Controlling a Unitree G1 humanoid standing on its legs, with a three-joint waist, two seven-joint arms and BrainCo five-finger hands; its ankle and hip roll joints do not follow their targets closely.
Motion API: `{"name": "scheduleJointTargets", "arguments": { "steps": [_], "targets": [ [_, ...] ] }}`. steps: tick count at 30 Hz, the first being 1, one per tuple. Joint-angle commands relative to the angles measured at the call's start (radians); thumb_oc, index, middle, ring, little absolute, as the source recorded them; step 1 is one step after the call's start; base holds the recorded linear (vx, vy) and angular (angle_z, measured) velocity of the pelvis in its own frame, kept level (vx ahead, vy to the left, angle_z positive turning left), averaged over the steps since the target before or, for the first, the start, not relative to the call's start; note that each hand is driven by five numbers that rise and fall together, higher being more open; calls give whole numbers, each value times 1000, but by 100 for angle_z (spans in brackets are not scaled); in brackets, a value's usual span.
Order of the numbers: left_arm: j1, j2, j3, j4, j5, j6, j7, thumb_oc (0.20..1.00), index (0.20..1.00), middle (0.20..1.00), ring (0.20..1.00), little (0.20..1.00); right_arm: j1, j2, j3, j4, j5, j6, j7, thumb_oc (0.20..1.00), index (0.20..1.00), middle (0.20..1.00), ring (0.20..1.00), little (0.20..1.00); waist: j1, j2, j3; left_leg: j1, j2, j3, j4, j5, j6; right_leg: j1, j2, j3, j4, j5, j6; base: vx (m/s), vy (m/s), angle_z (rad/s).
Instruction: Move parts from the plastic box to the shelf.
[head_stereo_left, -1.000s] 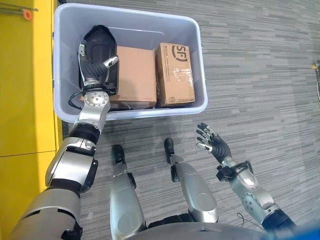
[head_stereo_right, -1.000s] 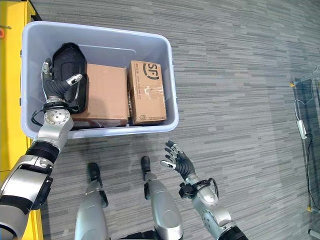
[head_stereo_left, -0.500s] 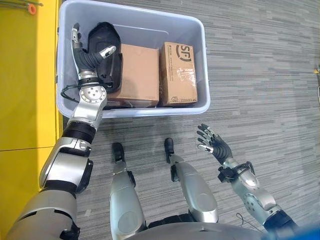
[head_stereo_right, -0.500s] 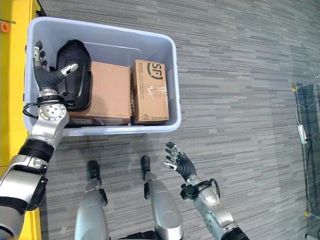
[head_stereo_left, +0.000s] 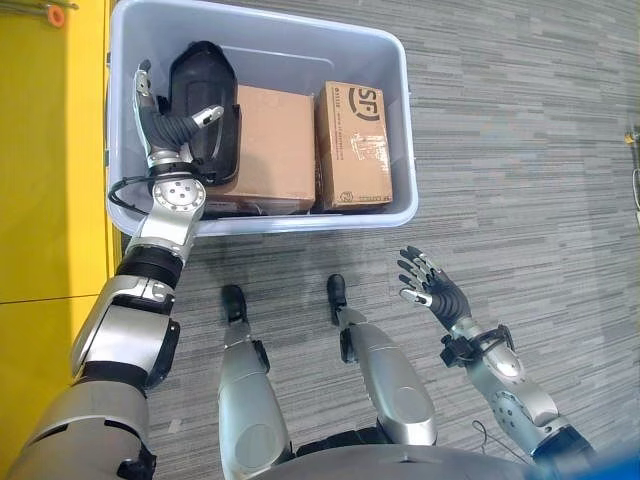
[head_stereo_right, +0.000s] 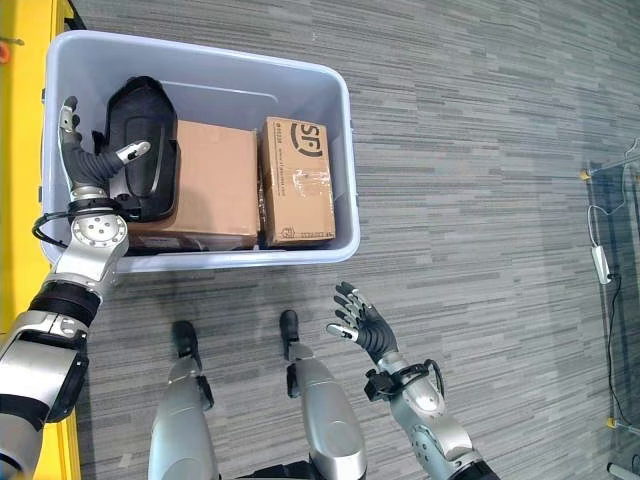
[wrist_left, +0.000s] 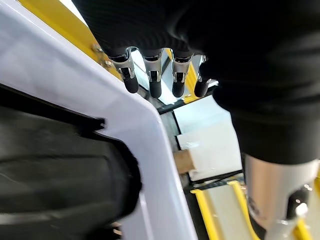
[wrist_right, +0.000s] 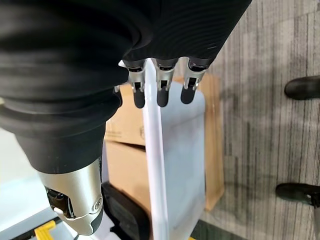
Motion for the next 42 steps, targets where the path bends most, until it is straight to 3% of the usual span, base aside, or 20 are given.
{"name": "scheduleJointTargets", "arguments": {
  "steps": [1, 17, 34, 42],
  "targets": [
    [-19, 64, 31, 12, 13, -33, -2, 1000, 1000, 1000, 1000, 1000, 39, -44, -37, -90, 21, -48, 18, 1000, 1000, 1000, 1000, 1000, 25, -41, -6, -11, 46, -24, 180, -155, -26, -26, -124, 17, 65, 33, 98, 1, 5, 7],
    [-44, 79, 74, 175, -94, -20, -19, 1000, 1000, 1000, 1000, 1000, 32, -65, -21, -99, 39, -51, 23, 1000, 1000, 1000, 1000, 1000, 24, -64, 5, -48, 51, -36, 205, -159, -27, -42, -120, 9, 69, 38, 102, 1, -1, 1],
    [-161, 98, -31, 249, -41, 33, -81, 1000, 1000, 1000, 1000, 1000, 42, -106, -28, -119, 54, -42, 52, 1000, 1000, 1000, 1000, 1000, 6, -88, 19, -116, 54, -45, 245, -169, -21, -82, -113, 12, 71, 49, 107, 1, 7, 2],
    [-247, 125, -60, 293, -96, 43, -109, 1000, 1000, 1000, 1000, 1000, 44, -119, -22, -112, 67, -29, 66, 1000, 1000, 1000, 1000, 1000, -8, -93, 8, -160, 54, -50, 289, -189, -15, -100, -111, 17, 69, 55, 114, 21, 19, -3]
  ]
}}
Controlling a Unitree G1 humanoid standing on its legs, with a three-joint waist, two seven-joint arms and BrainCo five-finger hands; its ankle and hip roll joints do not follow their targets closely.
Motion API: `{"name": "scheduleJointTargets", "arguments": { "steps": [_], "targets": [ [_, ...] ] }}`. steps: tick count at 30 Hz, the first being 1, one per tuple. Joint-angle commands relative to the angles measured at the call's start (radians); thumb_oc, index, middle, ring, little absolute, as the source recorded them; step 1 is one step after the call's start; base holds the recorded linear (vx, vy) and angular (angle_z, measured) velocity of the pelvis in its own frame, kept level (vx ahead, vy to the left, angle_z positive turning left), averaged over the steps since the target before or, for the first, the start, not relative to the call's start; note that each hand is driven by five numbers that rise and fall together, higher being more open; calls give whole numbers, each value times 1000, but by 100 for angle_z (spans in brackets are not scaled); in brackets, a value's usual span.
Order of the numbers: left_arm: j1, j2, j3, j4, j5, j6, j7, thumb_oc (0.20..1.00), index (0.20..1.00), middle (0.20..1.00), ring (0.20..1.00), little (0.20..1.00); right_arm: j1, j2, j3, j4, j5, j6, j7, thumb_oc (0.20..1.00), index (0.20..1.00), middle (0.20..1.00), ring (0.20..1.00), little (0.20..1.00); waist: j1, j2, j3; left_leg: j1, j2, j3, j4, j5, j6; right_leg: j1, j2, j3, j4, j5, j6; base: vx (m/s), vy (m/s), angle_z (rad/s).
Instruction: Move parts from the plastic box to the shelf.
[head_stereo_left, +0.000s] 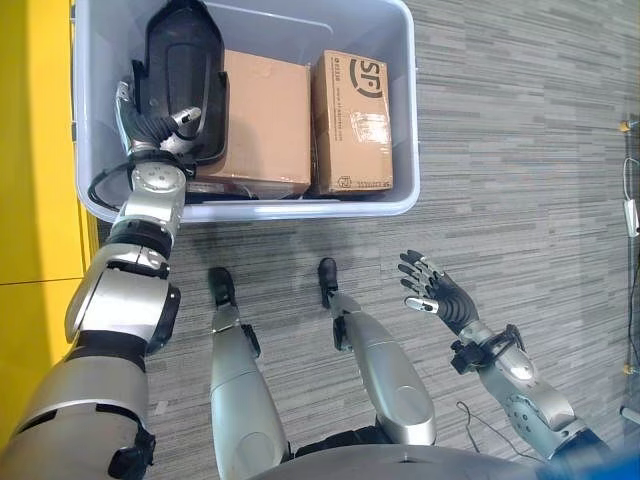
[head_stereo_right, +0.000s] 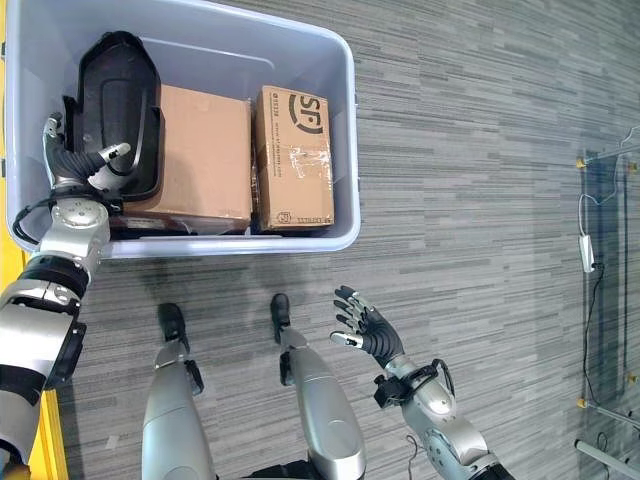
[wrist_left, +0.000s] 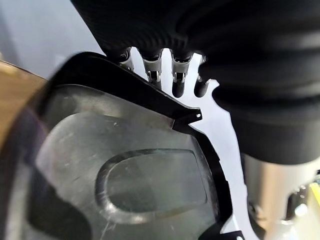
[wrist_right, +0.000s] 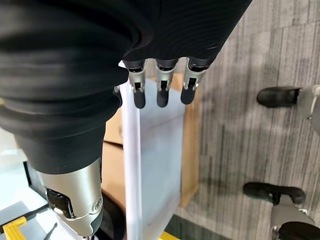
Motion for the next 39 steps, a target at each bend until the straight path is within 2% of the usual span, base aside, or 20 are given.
{"name": "scheduleJointTargets", "arguments": {
  "steps": [1, 9, 21, 22, 23, 24, 30, 39],
  "targets": [
    [-39, 98, 3, -37, -17, -24, -8, 1000, 1000, 1000, 1000, 1000, 22, -21, -40, -59, 38, -29, 18, 1000, 1000, 1000, 1000, 1000, 28, -85, 13, 3, 31, -8, 182, -155, -13, -2, -130, 48, 63, 43, 119, 0, 0, 0],
    [-94, 137, -21, 10, -26, -9, -29, 1000, 1000, 1000, 1000, 1000, 21, -33, -39, -57, 48, -19, 35, 1000, 1000, 1000, 1000, 1000, 18, -94, 7, -28, 34, -11, 211, -169, -8, -14, -127, 51, 57, 47, 123, 6, 6, 0],
    [-172, 162, -102, 120, 43, 78, -127, 1000, 1000, 1000, 1000, 1000, 12, -55, -40, -59, 65, 10, 65, 1000, 1000, 1000, 1000, 1000, -2, -113, 15, -108, 36, -21, 269, -189, 3, -55, -124, 50, 48, 68, 130, -2, 7, -1],
    [-177, 162, -107, 129, 41, 84, -140, 884, 884, 884, 884, 884, 16, -56, -43, -58, 70, 14, 69, 1000, 1000, 1000, 1000, 1000, -4, -114, 14, -113, 36, -21, 271, -190, 3, -58, -124, 50, 47, 69, 130, 0, 0, 0],
    [-184, 160, -111, 136, 44, 92, -146, 401, 401, 401, 401, 401, 19, -59, -46, -62, 70, 17, 72, 1000, 1000, 1000, 1000, 1000, -6, -115, 14, -117, 35, -22, 273, -191, 4, -61, -123, 50, 46, 70, 130, -14, 42, -3],
    [-192, 159, -123, 152, 56, 110, -177, 200, 200, 200, 200, 200, 22, -60, -54, -60, 68, 24, 74, 1000, 1000, 1000, 1000, 1000, -11, -116, 14, -127, 36, -21, 278, -194, 6, -69, -123, 52, 42, 73, 129, -16, 42, -3],
    [-193, 160, -113, 174, 55, 128, -202, 200, 200, 200, 200, 200, 47, -63, -66, -75, 72, 41, 91, 1000, 1000, 1000, 1000, 1000, -17, -122, 13, -144, 34, -19, 296, -202, 9, -83, -120, 60, 39, 81, 131, -14, 23, -4],
    [-180, 165, -99, 177, 36, 135, -225, 200, 200, 200, 200, 200, 56, -88, -68, -79, 71, 63, 110, 1000, 1000, 1000, 1000, 1000, -8, -106, 9, -125, 29, -23, 282, -195, 8, -78, -121, 58, 49, 79, 128, -8, 0, 0]
  ]
}}
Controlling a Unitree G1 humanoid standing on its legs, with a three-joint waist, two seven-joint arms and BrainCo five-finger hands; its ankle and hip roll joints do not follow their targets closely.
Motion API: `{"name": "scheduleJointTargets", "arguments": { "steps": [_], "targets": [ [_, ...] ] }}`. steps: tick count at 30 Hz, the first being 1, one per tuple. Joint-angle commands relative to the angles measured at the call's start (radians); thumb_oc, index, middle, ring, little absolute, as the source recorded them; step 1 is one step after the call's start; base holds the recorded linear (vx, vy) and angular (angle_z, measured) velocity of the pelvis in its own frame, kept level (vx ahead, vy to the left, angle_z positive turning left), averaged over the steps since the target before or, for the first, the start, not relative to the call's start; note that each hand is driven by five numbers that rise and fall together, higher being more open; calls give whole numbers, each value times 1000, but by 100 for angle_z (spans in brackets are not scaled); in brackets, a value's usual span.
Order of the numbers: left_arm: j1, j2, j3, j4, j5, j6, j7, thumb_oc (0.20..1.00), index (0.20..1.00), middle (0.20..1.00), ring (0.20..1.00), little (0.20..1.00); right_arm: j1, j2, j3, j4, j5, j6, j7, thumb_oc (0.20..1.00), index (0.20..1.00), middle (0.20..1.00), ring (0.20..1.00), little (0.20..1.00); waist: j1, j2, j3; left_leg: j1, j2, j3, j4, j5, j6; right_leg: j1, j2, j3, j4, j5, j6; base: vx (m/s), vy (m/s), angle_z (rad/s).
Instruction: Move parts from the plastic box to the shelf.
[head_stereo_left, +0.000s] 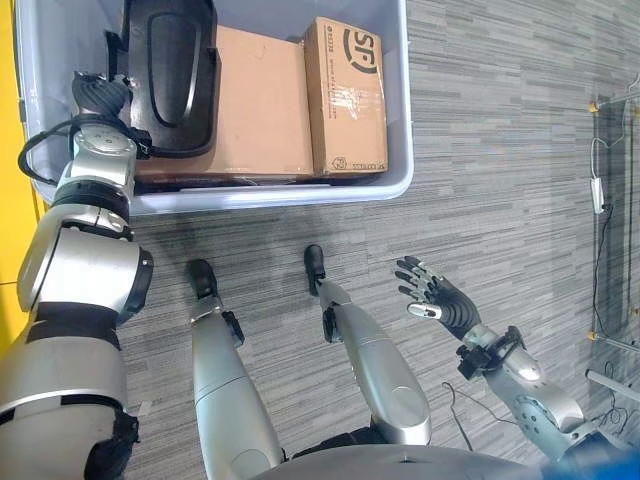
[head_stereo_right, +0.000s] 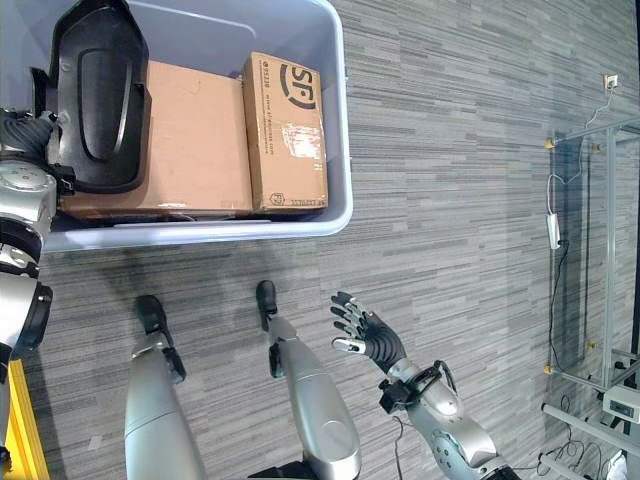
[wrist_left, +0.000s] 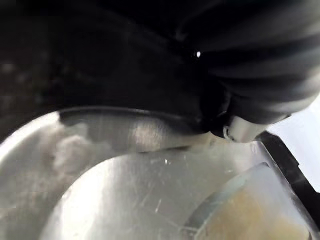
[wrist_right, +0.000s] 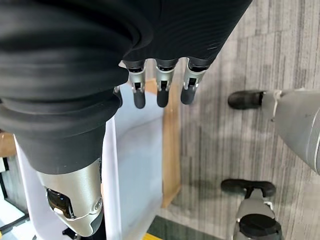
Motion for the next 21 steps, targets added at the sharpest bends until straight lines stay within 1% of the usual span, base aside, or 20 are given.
{"name": "scheduleJointTargets", "arguments": {
  "steps": [1, 3, 8, 9, 10, 11, 13, 14, 16, 17, 18, 21],
  "targets": [
    [40, 61, 26, -27, 18, -1, -47, 200, 200, 200, 200, 200, 36, -71, -44, -50, 41, -5, 28, 1000, 1000, 1000, 1000, 1000, 42, -73, 31, 79, 12, 3, 85, -121, -18, 32, -134, 45, 49, 43, 107, -36, -9, -2],
    [59, 55, 38, -31, 10, -1, -52, 200, 200, 200, 200, 200, 34, -75, -43, -47, 39, -1, 27, 1000, 1000, 1000, 1000, 1000, 48, -66, 30, 101, 8, 5, 63, -109, -23, 48, -138, 42, 45, 45, 106, -39, -23, -3],
    [179, 36, 126, -41, -14, -7, -77, 200, 200, 200, 200, 200, 41, -65, -50, -23, 30, 9, 22, 1000, 1000, 1000, 1000, 1000, 70, -38, 11, 197, -12, 10, -15, -76, -34, 110, -157, 31, 37, 47, 102, -1, -10, -1],
    [236, 18, 162, -53, -26, -12, -86, 200, 200, 200, 200, 200, 45, -52, -51, -10, 21, 12, 16, 1000, 1000, 1000, 1000, 1000, 80, -23, 2, 246, -21, 13, -54, -61, -37, 146, -169, 27, 26, 48, 101, 0, 0, 0],
    [237, 18, 163, -53, -26, -12, -86, 200, 200, 200, 200, 200, 45, -52, -51, -10, 21, 12, 16, 1000, 1000, 1000, 1000, 1000, 80, -23, 2, 246, -21, 13, -54, -61, -37, 147, -169, 28, 26, 48, 101, 56, -24, 1],
    [290, 4, 193, -84, -48, -28, -95, 200, 200, 200, 200, 200, 51, -43, -59, 1, 8, 14, 13, 1000, 1000, 1000, 1000, 1000, 91, -5, -8, 293, -31, 16, -92, -46, -40, 186, -183, 21, 15, 48, 101, 52, -26, 3],
    [354, -8, 220, -109, -60, -46, -112, 200, 200, 200, 200, 200, 58, -30, -67, 10, -2, 17, 15, 1000, 1000, 1000, 1000, 1000, 101, 13, -22, 338, -39, 21, -125, -36, -42, 221, -195, 16, 5, 46, 99, 35, -12, 1],
    [387, -17, 234, -132, -70, -56, -115, 200, 200, 200, 200, 200, 60, -24, -70, 15, -5, 17, 14, 1000, 1000, 1000, 1000, 1000, 103, 19, -27, 346, -50, 28, -143, -1, -37, 224, -206, 15, 0, 65, 95, -23, 8, 8],
    [453, -36, 248, -165, -69, -66, -132, 200, 200, 200, 200, 200, 66, -18, -81, 23, -16, 22, 13, 1000, 1000, 1000, 1000, 1000, 113, 43, -43, 393, -55, 35, -180, 11, -40, 257, -216, 12, -12, 65, 94, 22, 10, 16],
    [482, -41, 249, -189, -56, -74, -130, 200, 200, 200, 200, 200, 68, -16, -86, 29, -22, 23, 13, 1000, 1000, 1000, 1000, 1000, 118, 57, -54, 421, -59, 39, -203, 18, -42, 275, -221, 10, -19, 64, 94, 117, 11, 10],
    [567, -47, 240, -273, -11, -103, -118, 200, 200, 200, 200, 200, 85, -8, -103, 22, -23, 24, 16, 1000, 1000, 1000, 1000, 1000, 131, 95, -82, 486, -64, 50, -253, 34, -46, 319, -231, 4, -30, 58, 94, 115, -6, 2],
    [670, -48, 237, -406, 28, -131, -107, 200, 200, 200, 200, 200, 103, 7, -124, 24, -29, 24, 19, 1000, 1000, 1000, 1000, 1000, 139, 130, -115, 534, -69, 57, -292, 47, -46, 353, -235, -4, -39, 51, 93, 82, -16, 3]
  ]
}}
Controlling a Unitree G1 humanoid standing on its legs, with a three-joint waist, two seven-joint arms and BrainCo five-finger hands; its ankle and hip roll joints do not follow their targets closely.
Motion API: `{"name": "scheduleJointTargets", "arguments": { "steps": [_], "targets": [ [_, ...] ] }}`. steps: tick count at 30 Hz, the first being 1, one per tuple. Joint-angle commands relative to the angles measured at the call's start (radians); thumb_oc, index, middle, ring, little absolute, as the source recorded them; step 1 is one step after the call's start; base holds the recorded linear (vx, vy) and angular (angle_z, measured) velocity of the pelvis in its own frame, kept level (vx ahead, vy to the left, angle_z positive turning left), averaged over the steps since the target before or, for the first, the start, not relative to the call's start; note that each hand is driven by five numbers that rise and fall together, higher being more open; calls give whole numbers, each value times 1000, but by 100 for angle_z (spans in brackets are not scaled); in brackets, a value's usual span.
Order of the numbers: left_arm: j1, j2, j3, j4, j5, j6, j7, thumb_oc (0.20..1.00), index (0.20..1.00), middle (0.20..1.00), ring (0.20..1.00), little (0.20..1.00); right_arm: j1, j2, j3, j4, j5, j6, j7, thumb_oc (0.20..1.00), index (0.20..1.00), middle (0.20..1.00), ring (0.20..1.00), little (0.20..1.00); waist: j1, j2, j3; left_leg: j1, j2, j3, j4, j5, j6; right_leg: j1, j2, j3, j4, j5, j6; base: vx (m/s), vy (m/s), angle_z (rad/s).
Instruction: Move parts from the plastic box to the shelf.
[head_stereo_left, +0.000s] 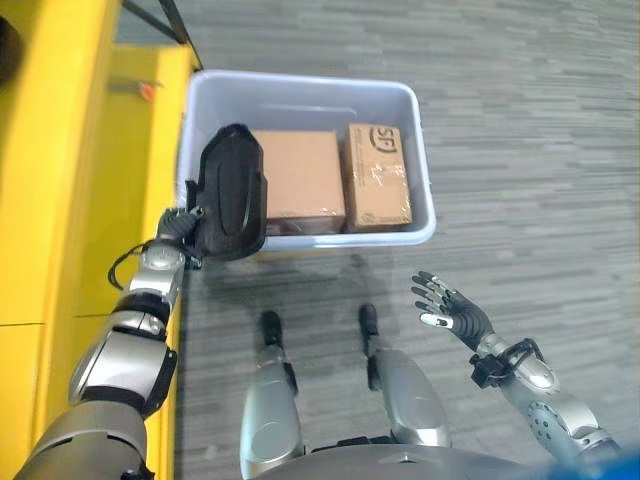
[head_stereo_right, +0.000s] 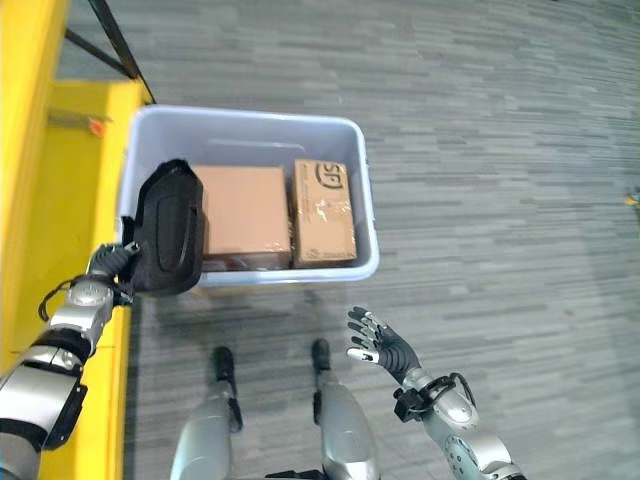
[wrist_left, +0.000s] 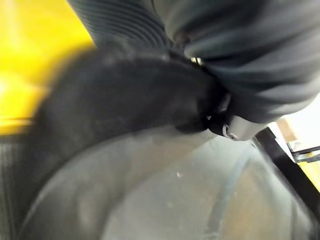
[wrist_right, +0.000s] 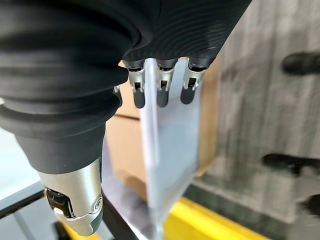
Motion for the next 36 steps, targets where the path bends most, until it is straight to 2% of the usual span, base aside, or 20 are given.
{"name": "scheduleJointTargets", "arguments": {
  "steps": [1, 2, 11, 15, 21, 23, 27, 31, 32, 34, 35, 36],
  "targets": [
    [-7, 93, 65, -114, 45, -119, 36, 200, 200, 200, 200, 200, 41, 31, -37, -55, -9, -31, 8, 1000, 1000, 1000, 1000, 1000, 11, -85, -36, -26, 36, -30, 121, -93, -47, -39, -141, -18, 56, 65, 89, 93, -66, 16],
    [95, 105, 82, -275, 57, -141, 33, 200, 200, 200, 200, 200, 58, 44, -55, -57, -7, -29, 9, 1000, 1000, 1000, 1000, 1000, 20, -63, -57, 14, 40, -26, 95, -86, -47, -12, -139, -20, 51, 56, 88, 100, -70, 10],
    [402, 58, 202, -740, 0, -178, -40, 200, 200, 200, 200, 200, 87, 97, -102, -47, -43, -3, 14, 1000, 1000, 1000, 1000, 1000, 28, 2, -180, 167, 56, 4, 22, -80, -44, 104, -126, -28, 43, 5, 83, 87, -71, 1],
    [479, 14, 209, -844, -58, -175, -81, 200, 200, 200, 200, 200, 77, 116, -95, -39, -54, 6, 8, 1000, 1000, 1000, 1000, 1000, 31, 17, -215, 211, 65, 6, 6, -76, -43, 134, -114, -32, 58, -22, 78, 43, -83, -6],
    [634, -42, 247, -1009, -134, -153, -123, 200, 200, 200, 200, 200, 46, 134, -88, -21, -59, 8, -19, 1000, 1000, 1000, 1000, 1000, 45, 41, -245, 254, 98, -16, -7, -54, -44, 162, -79, -49, 142, -100, 54, -10, -111, 5],
    [685, -64, 266, -1038, -150, -148, -134, 200, 200, 200, 200, 200, 26, 137, -76, -11, -55, 5, -24, 1000, 1000, 1000, 1000, 1000, 53, 46, -243, 264, 118, -28, -6, -26, -48, 171, -54, -55, 168, -127, 36, -69, -157, 15],
    [786, -110, 293, -1079, -187, -134, -168, 200, 200, 200, 200, 200, 5, 128, -64, -30, -33, -1, -20, 1000, 1000, 1000, 1000, 1000, 75, 60, -248, 278, 163, -64, -4, 67, -55, 189, -1, -68, 201, -171, 1, -56, -189, 4],
    [868, -146, 292, -1130, -221, -118, -204, 200, 200, 200, 200, 200, -6, 113, -60, -29, -31, -5, -21, 1000, 1000, 1000, 1000, 1000, 100, 74, -230, 280, 207, -117, -5, 157, -60, 214, 42, -113, 254, -223, -35, -85, -218, 25],
    [877, -146, 269, -1131, -223, -109, -221, 200, 200, 200, 200, 200, -48, 92, -46, -12, -40, -12, -27, 1000, 1000, 1000, 1000, 1000, 126, 81, -200, 238, 226, -175, -22, 271, -81, 210, 62, -161, 270, -235, -53, -189, -205, 57],
    [870, -146, 261, -1126, -224, -110, -219, 200, 200, 200, 200, 200, -60, 83, -50, -19, -38, -20, -34, 1000, 1000, 1000, 1000, 1000, 124, 71, -184, 194, 212, -170, -10, 268, -70, 209, 53, -189, 261, -229, -58, -282, -196, 72],
    [850, -152, 247, -1109, -216, -108, -216, 200, 200, 200, 200, 200, -69, 69, -66, -28, -37, -30, -45, 1000, 1000, 1000, 1000, 1000, 121, 39, -167, 116, 180, -82, 115, 199, -46, 194, 28, -238, 249, -213, -70, -306, -194, 93],
    [850, -153, 247, -1108, -216, -108, -216, 200, 200, 200, 200, 200, -70, 69, -67, -28, -37, -30, -45, 1000, 1000, 1000, 1000, 1000, 120, 41, -172, 108, 182, -85, 117, 200, -46, 189, 30, -240, 247, -209, -70, -320, -209, 131]
  ]
}}
